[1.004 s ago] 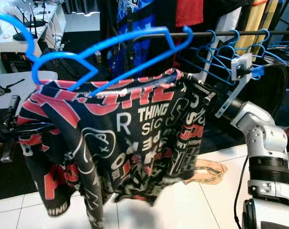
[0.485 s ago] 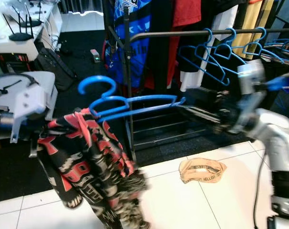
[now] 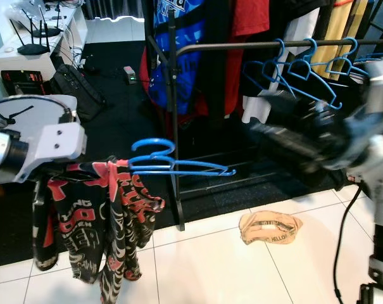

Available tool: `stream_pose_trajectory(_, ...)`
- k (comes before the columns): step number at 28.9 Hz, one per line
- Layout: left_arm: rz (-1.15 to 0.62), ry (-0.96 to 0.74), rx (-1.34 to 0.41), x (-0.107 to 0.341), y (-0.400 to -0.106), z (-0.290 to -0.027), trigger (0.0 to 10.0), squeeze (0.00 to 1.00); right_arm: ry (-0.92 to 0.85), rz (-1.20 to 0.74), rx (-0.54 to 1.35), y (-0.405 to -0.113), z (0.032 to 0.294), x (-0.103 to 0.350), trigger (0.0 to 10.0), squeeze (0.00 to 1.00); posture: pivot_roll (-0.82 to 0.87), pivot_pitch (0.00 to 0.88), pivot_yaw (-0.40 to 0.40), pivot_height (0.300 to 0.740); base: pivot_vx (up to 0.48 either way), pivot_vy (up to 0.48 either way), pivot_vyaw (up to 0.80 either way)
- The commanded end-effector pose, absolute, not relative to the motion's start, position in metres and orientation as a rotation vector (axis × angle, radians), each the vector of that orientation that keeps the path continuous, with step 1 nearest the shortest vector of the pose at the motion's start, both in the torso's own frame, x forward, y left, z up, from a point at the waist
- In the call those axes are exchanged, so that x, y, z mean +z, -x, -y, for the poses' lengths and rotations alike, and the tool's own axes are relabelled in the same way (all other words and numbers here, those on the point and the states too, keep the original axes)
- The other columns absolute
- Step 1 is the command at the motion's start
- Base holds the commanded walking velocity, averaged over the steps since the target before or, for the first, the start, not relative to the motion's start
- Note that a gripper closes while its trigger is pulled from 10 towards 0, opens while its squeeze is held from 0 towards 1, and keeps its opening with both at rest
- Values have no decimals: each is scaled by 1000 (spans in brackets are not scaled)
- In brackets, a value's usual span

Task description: Hang hanger

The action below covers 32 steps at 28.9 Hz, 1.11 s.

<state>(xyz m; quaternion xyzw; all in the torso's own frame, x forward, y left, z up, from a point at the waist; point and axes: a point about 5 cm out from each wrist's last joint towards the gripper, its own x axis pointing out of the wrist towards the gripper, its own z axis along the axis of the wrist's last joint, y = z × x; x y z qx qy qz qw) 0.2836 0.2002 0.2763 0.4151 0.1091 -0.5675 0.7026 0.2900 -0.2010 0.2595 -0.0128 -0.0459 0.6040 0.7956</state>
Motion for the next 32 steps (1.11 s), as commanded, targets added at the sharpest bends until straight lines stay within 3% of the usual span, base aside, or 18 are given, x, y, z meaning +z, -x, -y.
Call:
stream_pose_trajectory(1,-231,-899,-1311,281,-282,-193,10000,0,81,102,1301,-293,197,264,10000,0,56,34,-8,740,0,0,0)
stream_pose_trajectory(11,-222,-849,-1403,289,-282,-170,10000,0,128,103,1447,-296,159,267,10000,0,56,36,-5,740,0,0,0)
stream_pose_trajectory(28,-254,-845,-1421,283,-281,-163,10000,0,230,46,1585,-296,138,274,10000,0,52,34,-8,740,0,0,0)
stream_pose_trajectory(29,-252,-846,-1425,283,-281,-163,10000,0,265,10,1568,-299,136,270,0,0,52,35,-10,740,0,0,0)
stream_pose_trajectory(32,-249,-847,-1429,284,-280,-162,10000,0,297,-19,1554,-301,136,266,0,0,52,35,-10,740,0,0,0)
